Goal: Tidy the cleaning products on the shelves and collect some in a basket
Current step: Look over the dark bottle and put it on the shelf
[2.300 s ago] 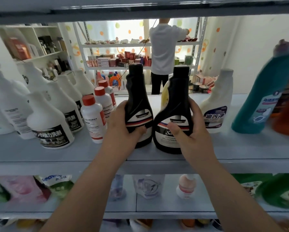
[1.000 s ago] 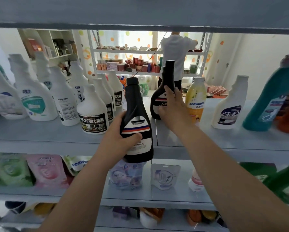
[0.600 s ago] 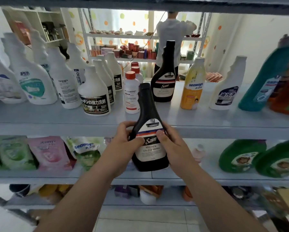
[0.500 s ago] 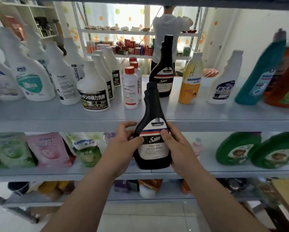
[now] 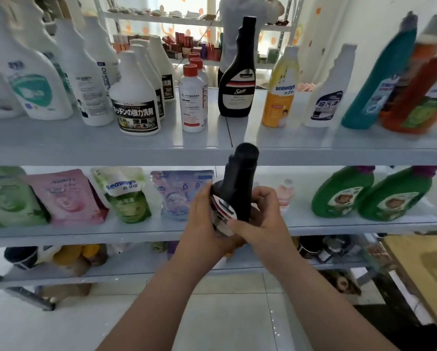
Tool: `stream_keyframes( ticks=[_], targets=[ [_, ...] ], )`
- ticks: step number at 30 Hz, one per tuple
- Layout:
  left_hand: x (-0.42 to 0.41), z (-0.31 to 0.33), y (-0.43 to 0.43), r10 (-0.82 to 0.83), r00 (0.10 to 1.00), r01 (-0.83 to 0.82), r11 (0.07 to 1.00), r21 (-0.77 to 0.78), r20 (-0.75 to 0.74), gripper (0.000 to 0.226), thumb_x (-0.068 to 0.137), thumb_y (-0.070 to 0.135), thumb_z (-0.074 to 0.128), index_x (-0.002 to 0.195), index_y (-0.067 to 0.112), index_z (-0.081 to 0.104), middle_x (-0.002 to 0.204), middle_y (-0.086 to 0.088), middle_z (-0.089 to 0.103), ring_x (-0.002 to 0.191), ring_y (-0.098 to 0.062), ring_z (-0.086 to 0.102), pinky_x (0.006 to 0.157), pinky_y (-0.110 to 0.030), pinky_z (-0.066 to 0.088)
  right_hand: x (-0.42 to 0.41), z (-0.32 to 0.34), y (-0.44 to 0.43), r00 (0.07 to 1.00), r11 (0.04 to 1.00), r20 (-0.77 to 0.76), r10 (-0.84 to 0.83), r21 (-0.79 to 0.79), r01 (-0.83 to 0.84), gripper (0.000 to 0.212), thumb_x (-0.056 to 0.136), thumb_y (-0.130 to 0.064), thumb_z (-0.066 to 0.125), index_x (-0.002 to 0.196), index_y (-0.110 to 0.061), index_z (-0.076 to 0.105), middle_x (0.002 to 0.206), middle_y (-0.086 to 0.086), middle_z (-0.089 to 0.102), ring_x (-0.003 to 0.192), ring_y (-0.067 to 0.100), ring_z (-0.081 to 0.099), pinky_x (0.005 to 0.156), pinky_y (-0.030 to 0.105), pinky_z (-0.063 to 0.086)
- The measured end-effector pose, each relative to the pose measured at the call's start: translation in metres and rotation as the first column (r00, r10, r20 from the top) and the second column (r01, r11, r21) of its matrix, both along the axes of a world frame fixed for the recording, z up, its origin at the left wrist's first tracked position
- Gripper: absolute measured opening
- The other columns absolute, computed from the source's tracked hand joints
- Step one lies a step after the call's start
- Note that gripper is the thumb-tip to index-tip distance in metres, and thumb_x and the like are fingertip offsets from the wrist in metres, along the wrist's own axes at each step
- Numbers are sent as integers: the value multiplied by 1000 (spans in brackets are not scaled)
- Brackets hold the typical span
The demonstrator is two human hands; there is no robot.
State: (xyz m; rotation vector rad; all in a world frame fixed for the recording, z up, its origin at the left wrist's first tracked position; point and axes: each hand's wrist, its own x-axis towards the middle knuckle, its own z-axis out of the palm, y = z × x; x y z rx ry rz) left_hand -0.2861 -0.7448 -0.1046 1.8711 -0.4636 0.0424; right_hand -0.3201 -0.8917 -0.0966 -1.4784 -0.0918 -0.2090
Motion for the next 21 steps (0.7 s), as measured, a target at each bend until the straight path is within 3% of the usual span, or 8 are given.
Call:
stream_keyframes(
  ticks=[2, 3, 6, 9, 12, 15, 18, 21],
  targets=[
    [-5, -5, -3, 24, 1000, -24, 1000, -3, 14, 108, 59, 55, 80, 153, 37, 30, 137, 19, 28, 120, 21, 42, 96, -4, 45, -6, 0, -7, 999, 998, -17, 50, -46, -51, 46, 79, -23, 80, 113, -40, 54, 120, -9, 70, 116, 19, 69, 86, 31, 60],
    [-6, -7, -4, 27, 1000, -27, 999, -21, 3, 102, 62, 52, 80, 151, 39, 33, 131, 19, 29, 118, 17, 45, 95, -9, 50, -7, 0, -12, 997, 995, -28, 74, -62, -75, 43, 83, -30, 77, 117, -39, 54, 122, -8, 69, 119, 19, 67, 89, 35, 60],
    [-11, -13, -9, -8, 994, -6, 992, -128, -107, 85, 72, 38, 79, 147, 45, 39, 130, 11, 50, 115, -2, 61, 86, -30, 61, -5, 3, -32, 997, 992, -44, 71, -103, -75, 37, 89, -43, 65, 125, -41, 59, 120, -4, 69, 120, 19, 65, 100, 41, 55],
    [-20, -15, -27, -72, 948, -33, 946, -321, -311, 49, 72, 40, 64, 116, 56, 51, 109, 11, 73, 90, -8, 72, 62, -21, 58, -4, 2, -57, 990, 992, -109, 83, -85, -93, 36, 93, -40, 58, 127, -50, 59, 129, -7, 67, 126, 14, 60, 100, 36, 56],
    [-29, -19, -58, -95, 896, -105, 904, -415, -433, 34, 77, 45, 60, 110, 50, 67, 117, 1, 74, 112, -25, 69, 92, -47, 58, -12, -1, -85, 978, 991, -162, 130, -9, -133, 35, 93, -36, 59, 122, -54, 64, 122, -13, 71, 118, 10, 67, 91, 29, 60],
    [-40, -15, -91, -32, 865, -216, 877, -429, -501, 28, 82, 52, 57, 102, 42, 74, 114, -4, 76, 114, -29, 69, 99, -59, 54, -19, -6, -114, 983, 998, -173, 61, 45, -54, 31, 92, -33, 63, 121, -43, 68, 114, -4, 74, 109, 15, 71, 86, 31, 60],
    [-52, -8, -120, 51, 777, -401, 808, -432, -627, 35, 102, 47, 48, 109, 23, 73, 104, -11, 78, 96, -35, 75, 72, -58, 62, -21, -7, -137, 971, 985, -225, 75, 169, -36, 26, 93, -34, 60, 116, -37, 73, 112, -1, 76, 102, 14, 73, 80, 34, 58],
    [-68, 1, -144, -92, 611, -470, 757, -454, -786, 43, 107, 45, 41, 111, 11, 68, 86, -14, 76, 63, -34, 70, 39, -32, 49, -21, -7, -146, 923, 957, -353, 155, 286, -52, 45, 88, -53, 62, 129, -35, 67, 118, -4, 76, 108, 12, 71, 84, 39, 60]
  ],
)
